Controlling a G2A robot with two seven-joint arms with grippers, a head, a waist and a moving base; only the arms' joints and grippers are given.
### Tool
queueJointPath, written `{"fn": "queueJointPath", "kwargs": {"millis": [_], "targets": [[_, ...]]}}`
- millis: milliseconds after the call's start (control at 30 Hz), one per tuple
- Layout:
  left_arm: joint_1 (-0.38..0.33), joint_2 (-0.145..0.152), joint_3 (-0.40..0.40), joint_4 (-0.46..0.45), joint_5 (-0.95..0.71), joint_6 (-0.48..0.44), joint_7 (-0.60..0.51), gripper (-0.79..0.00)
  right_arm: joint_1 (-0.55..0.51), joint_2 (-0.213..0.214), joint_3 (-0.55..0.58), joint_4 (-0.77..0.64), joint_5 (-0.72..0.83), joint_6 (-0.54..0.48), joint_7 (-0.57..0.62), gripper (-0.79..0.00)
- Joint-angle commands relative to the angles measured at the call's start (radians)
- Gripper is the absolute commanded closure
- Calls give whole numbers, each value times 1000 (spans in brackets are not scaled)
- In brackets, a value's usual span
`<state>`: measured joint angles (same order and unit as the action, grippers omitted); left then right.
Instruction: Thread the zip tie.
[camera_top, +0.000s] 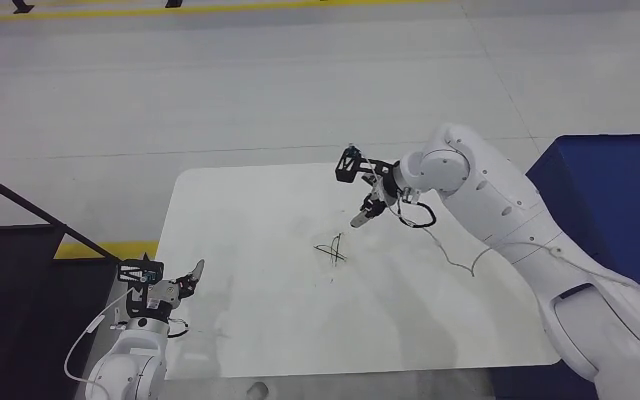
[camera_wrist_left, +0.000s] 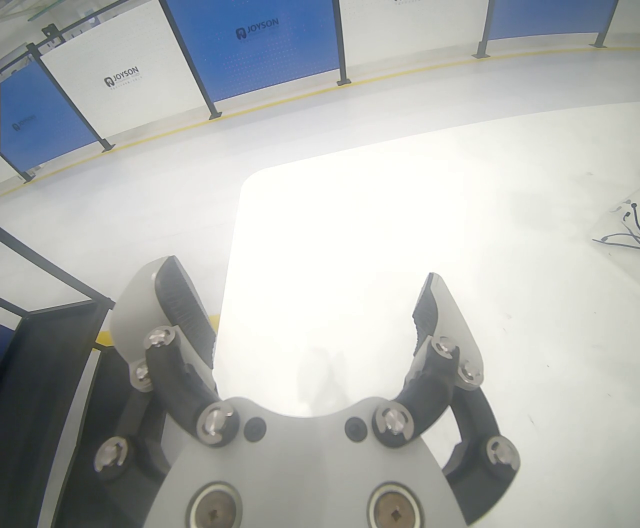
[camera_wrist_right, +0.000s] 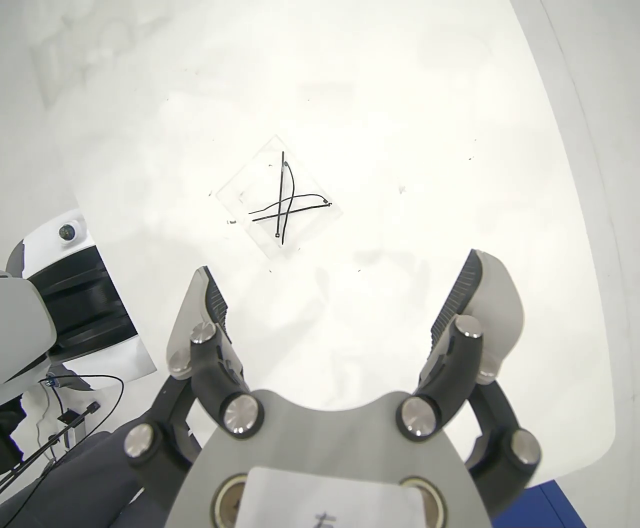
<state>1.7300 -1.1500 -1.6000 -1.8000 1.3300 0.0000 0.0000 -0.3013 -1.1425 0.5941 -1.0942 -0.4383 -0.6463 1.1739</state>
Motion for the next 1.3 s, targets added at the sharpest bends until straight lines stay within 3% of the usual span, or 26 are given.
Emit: {"fn": "queueJointPath", "kwargs": {"millis": [0,67,200,300,400,500,633,933,1067,1133,1167,1200,1267], "targets": [[0,0,0,0,0,0,0,-785,-14,-3,-31,-77,-23,-39,-39,-785],[0,0,0,0,0,0,0,-785,-8,-6,-54,-142,-111,-48,-62,-785],[0,0,0,0,0,0,0,-785,16,-49,-123,-134,-43,-41,-41,-785],[0,0,0,0,0,0,0,-785,74,-108,-212,-60,-4,-12,-12,-785],[0,0,0,0,0,0,0,-785,104,-164,-293,43,76,-83,-83,-785],[0,0,0,0,0,0,0,-785,133,-225,-377,145,89,-86,-86,-782],[0,0,0,0,0,0,0,-785,175,-293,-419,274,107,-55,-67,-785],[0,0,0,0,0,0,0,-785,161,-291,-423,249,81,-64,-83,-785],[0,0,0,0,0,0,0,-785,148,-282,-414,223,80,-21,-39,-785],[0,0,0,0,0,0,0,-785,145,-276,-407,205,90,-12,-16,-637],[0,0,0,0,0,0,0,-785,140,-272,-405,206,86,-10,-12,-379],[0,0,0,0,0,0,0,-785,133,-270,-405,209,87,-6,-6,-274],[0,0,0,0,0,0,0,-785,123,-267,-405,200,93,-10,-10,-256]]}}
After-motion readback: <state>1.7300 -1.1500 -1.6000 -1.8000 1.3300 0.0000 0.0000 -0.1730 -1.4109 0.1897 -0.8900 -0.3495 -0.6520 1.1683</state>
